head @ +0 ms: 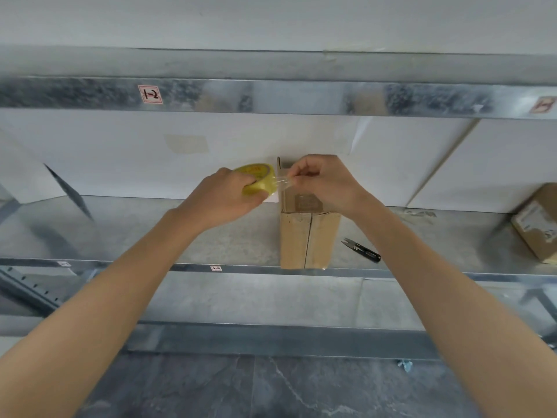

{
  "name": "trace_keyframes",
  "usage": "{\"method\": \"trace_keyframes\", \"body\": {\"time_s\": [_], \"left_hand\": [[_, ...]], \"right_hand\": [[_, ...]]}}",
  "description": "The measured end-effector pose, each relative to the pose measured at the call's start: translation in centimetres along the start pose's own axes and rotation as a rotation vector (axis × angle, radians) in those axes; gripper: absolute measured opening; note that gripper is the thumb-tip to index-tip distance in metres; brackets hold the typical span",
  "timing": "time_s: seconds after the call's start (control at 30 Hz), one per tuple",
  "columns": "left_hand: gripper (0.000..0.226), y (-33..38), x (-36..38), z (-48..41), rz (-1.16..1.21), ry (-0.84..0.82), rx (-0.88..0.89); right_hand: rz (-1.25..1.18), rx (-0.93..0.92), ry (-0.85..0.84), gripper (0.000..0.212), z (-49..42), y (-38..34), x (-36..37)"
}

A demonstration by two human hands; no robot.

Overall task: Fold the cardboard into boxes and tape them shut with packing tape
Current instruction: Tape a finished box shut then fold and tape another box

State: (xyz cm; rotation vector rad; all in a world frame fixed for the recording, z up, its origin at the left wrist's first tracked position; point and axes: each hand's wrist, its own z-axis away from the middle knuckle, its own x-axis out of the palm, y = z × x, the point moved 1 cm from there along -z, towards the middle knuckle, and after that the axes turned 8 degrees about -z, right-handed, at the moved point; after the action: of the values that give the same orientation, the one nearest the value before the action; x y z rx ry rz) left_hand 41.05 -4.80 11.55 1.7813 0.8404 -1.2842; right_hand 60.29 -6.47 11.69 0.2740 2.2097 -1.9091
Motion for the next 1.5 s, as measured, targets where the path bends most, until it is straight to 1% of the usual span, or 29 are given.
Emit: {"method": "trace_keyframes", "body": {"time_s": [0.07, 0.13, 0.17, 0.27, 0.33, 0.43, 0.53, 0.57, 0.6, 0.67, 0.77, 0.9, 1.0, 1.07, 1.1, 1.17, 1.23, 1.3, 1.4, 1.5], "left_hand": [[0.029, -0.1, -0.2, -0.2, -0.015, 0.008, -0.009], [0.043, 0.1, -0.4, -0.2, -0.068, 0.031, -0.007], [0.046, 0.2, -0.4, -0.3, -0.101, 0.057, 0.008], [0.047, 1.0, -0.4, -0.1, -0.106, 0.134, 0.035], [0.049, 1.5, -0.4, 0.0, -0.085, 0.145, 0.052], [0.051, 1.2, 0.0, 0.1, -0.08, 0.106, 0.06], [0.036, 0.1, 0.8, 0.8, -0.028, 0.056, 0.093], [0.033, -0.1, 1.0, 1.0, -0.014, 0.059, 0.11], [0.034, -0.3, 1.1, 1.0, -0.011, 0.069, 0.117], [0.039, -0.8, 1.0, 0.7, -0.061, 0.089, 0.1], [0.045, -1.3, 0.4, 0.6, -0.098, 0.114, 0.02], [0.058, -1.7, 0.8, 1.5, 0.129, 0.119, -0.051], [0.053, -2.9, 1.1, 1.7, 0.048, 0.108, -0.076], [0.058, -3.5, 1.2, 1.7, 0.011, 0.095, -0.112], [0.062, -3.4, 1.2, 1.8, 0.041, 0.097, -0.12], [0.063, -2.7, 1.3, 2.0, 0.224, 0.126, -0.119], [0.056, -2.1, 1.1, 2.0, 0.359, 0.139, -0.13], [0.058, -2.3, 1.4, 1.7, 0.305, 0.144, -0.118], [0.058, -2.7, 2.2, 1.2, 0.049, 0.122, -0.12], [0.057, -2.3, 3.0, 0.8, -0.095, 0.123, -0.076]], "right_hand": [[-0.017, 0.018, 0.0, 0.022, 0.2, -0.2, -0.3], [-0.035, 0.04, 0.007, 0.022, 0.4, -0.2, -0.5], [-0.058, 0.055, 0.01, 0.021, 0.5, -0.1, -0.6], [-0.096, 0.073, 0.017, 0.012, 0.8, 0.1, -0.6], [-0.07, 0.05, 0.049, 0.013, 1.0, 0.4, -0.8], [-0.045, 0.005, 0.099, 0.019, 1.3, 0.7, -1.9], [-0.02, -0.003, 0.117, 0.022, 1.6, 0.9, -2.7], [-0.01, -0.003, 0.124, 0.022, 1.8, 1.0, -2.9], [-0.004, -0.003, 0.135, 0.021, 1.8, 1.1, -3.1], [-0.019, 0.002, 0.164, 0.019, 1.8, 1.5, -3.5], [-0.06, 0.023, 0.171, 0.019, 1.9, 1.9, -4.2], [-0.165, 0.024, 0.24, 0.022, 2.4, 2.3, -5.4], [-0.129, 0.006, 0.248, 0.021, 3.1, 2.9, -5.9], [-0.118, 0.017, 0.266, 0.021, 3.4, 3.5, -6.3], [-0.123, 0.024, 0.281, 0.021, 3.6, 3.9, -6.5], [-0.163, 0.037, 0.327, 0.022, 4.0, 4.5, -7.3], [-0.202, 0.057, 0.352, 0.023, 4.3, 4.9, -7.9], [-0.204, 0.077, 0.352, 0.022, 4.8, 5.3, -8.4], [-0.204, 0.109, 0.347, 0.021, 5.3, 6.1, -9.0], [-0.228, 0.147, 0.352, 0.02, 5.7, 7.2, -9.2]]}}
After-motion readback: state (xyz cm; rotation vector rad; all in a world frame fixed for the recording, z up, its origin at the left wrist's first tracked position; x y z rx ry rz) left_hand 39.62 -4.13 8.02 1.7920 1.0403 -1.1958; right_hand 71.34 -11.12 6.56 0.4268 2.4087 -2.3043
